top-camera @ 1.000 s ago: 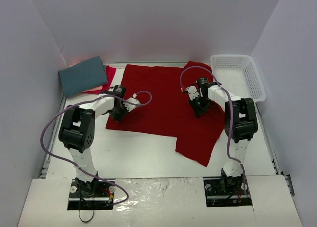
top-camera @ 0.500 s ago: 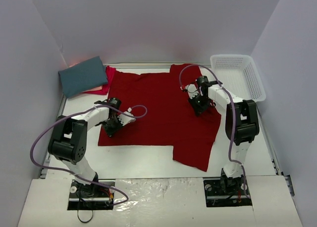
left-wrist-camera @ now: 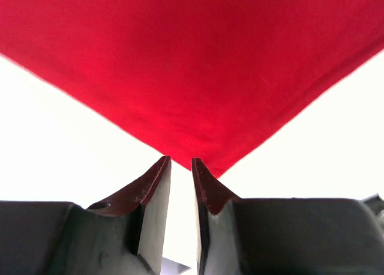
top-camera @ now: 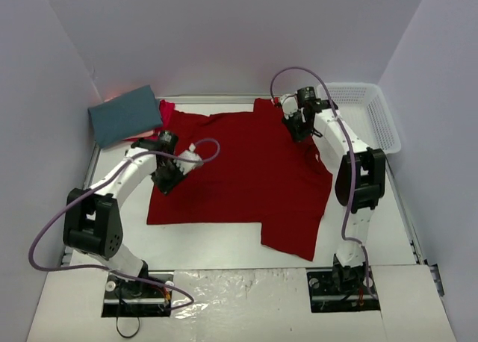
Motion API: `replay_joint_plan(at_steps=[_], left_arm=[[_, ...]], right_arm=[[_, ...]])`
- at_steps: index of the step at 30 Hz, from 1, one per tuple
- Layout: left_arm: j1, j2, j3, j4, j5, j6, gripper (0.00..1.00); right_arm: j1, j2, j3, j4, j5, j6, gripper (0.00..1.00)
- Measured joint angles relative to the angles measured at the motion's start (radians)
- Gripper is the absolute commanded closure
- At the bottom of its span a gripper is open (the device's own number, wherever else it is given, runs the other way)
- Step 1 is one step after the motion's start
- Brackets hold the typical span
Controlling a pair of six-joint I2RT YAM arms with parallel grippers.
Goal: Fold and stack the t-shirts
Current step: Flatten out the tshirt
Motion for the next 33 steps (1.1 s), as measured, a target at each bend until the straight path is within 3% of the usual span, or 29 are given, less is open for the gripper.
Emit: replay_joint_plan(at_steps=[8, 14, 21, 33], left_arm=[[0.009, -0.184, 0.198, 0.051, -0.005, -0.087, 0.78], [0.03, -0.311, 0.149, 0.173, -0.056, -0.152, 0.75], [0.047, -0.405, 0.06, 0.238, -0.127, -0.174, 0.65], [0.076, -0.409, 0.001, 0.331, -0.207, -0.182, 0.4]], right_arm=[[0.0, 0.235, 0.222, 0.014, 0.003, 0.048, 1.0], [0.005, 0.351, 0.265, 0.005, -0.014, 0.079, 1.0], [0.02, 0.356, 0.273, 0.006, -0.03, 0.089, 1.0], [0.017, 0.395, 0.322, 0.01, 0.014, 0.12, 1.0]])
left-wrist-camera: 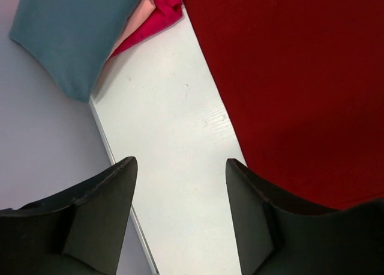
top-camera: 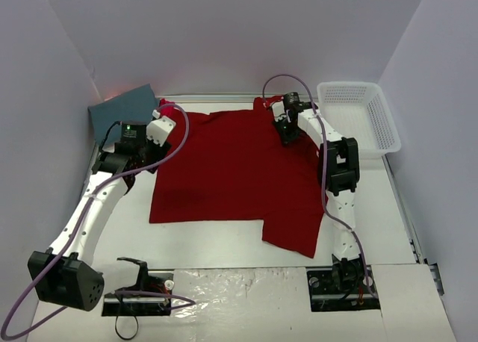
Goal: Fold and stack the t-shirts
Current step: Flatten out the tshirt, then grap the side of the flattened tshirt closest away from the robot with both arms
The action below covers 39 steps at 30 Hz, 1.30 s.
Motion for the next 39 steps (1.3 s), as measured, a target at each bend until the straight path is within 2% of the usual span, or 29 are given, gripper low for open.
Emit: replay_joint_plan(at_steps=[1, 4, 7, 8, 16, 30, 35, 39], left_arm=[[0.003, 0.006, 0.0, 0.008, -0.001, -0.001, 0.39], [0.008, 0.036, 0.0, 0.021, 0.0, 0.0, 0.28], [0.011, 0.064, 0.0, 0.032, 0.003, -0.001, 0.23], [0.011, 0.069, 0.0, 0.035, 0.004, 0.0, 0.16], [0.016, 0.137, 0.011, 0.064, 0.005, 0.001, 0.04], [0.03, 0.15, 0.004, 0.093, 0.032, -0.002, 0.03], [0.034, 0.148, -0.018, 0.093, 0.033, 0.0, 0.02], [0.037, 0.128, -0.029, 0.09, 0.034, 0.002, 0.06]], right_arm=[[-0.002, 0.006, 0.012, 0.001, 0.008, 0.005, 1.0], [-0.007, 0.021, 0.035, 0.005, 0.027, 0.016, 1.0], [-0.011, 0.031, 0.05, 0.012, 0.045, 0.02, 1.0], [-0.011, 0.034, 0.055, 0.012, 0.048, 0.02, 1.0], [-0.012, 0.06, 0.095, 0.018, 0.104, 0.021, 1.0], [-0.013, 0.081, 0.128, 0.039, 0.168, 0.019, 1.0], [-0.019, 0.039, 0.074, 0.029, 0.121, 0.015, 0.91], [-0.024, -0.037, 0.022, -0.022, 0.082, 0.006, 0.85]])
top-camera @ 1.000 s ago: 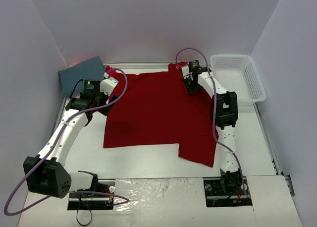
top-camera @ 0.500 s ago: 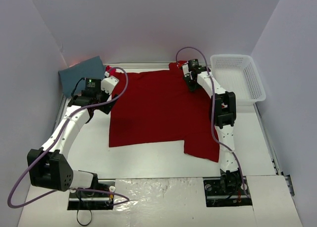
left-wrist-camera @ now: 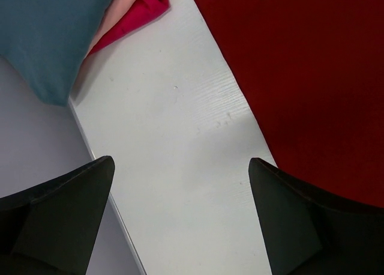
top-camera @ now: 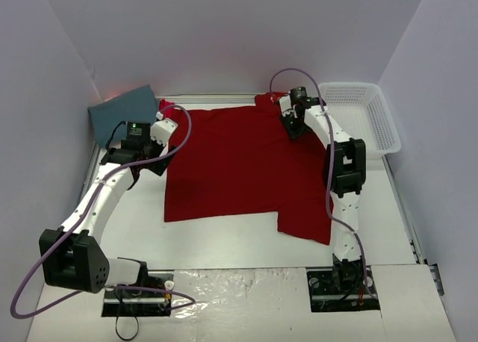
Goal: Fold and stack the t-shirts
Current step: Grap the side of the flattened tshirt closest away from the robot with both arms
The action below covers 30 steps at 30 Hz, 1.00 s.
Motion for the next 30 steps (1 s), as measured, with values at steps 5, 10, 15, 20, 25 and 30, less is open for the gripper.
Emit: replay_joint_plan(at_steps=[5, 10, 15, 20, 25, 30], left_arm=[[0.0, -0.065, -0.026, -0.002, 0.008, 0.005, 0.06], [0.001, -0.135, -0.11, -0.012, 0.042, 0.023, 0.0], [0.004, -0.198, -0.195, -0.076, 0.125, 0.083, 0.08], [0.004, -0.283, -0.26, -0.157, 0.196, 0.162, 0.08], [0.002, -0.311, -0.288, -0.21, 0.234, 0.235, 0.1], [-0.038, -0.297, -0.333, -0.237, 0.24, 0.27, 0.13]], right_arm=[[0.0, -0.188, -0.087, -0.033, -0.029, -0.027, 0.7], [0.0, -0.444, -0.294, -0.061, -0.057, -0.077, 0.68], [0.0, -0.673, -0.591, -0.103, -0.092, -0.127, 0.62], [0.0, -0.863, -0.834, -0.107, -0.122, -0.134, 0.6], [-0.016, -1.022, -0.962, -0.051, -0.172, -0.121, 0.59], [-0.1, -1.087, -1.034, 0.021, -0.215, -0.11, 0.58]])
